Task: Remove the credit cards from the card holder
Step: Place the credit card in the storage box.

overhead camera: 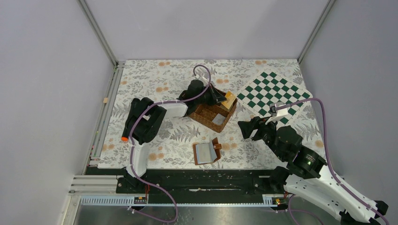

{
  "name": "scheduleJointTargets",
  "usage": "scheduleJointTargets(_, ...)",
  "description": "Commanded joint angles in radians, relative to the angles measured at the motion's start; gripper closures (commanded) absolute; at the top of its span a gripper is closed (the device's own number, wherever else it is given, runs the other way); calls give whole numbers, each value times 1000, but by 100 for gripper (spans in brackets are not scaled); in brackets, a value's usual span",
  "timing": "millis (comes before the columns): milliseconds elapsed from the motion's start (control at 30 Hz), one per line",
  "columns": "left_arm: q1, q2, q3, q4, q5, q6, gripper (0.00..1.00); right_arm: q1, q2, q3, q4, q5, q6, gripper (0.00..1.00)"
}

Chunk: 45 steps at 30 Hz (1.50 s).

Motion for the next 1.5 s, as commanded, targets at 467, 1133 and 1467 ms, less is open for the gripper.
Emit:
scheduleJointTargets(467, -5, -2, -23, 31, 19, 27, 100, -4, 12, 7, 26, 21, -9, 28)
scheduleJointTargets(1133, -4, 81, 101, -186, 46, 101, 79, -4, -29, 15, 24, 10, -9, 28)
scheduleJointTargets(1467, -10, -6, 91, -246, -38, 211, 76, -4, -24, 14, 24, 10, -17, 28)
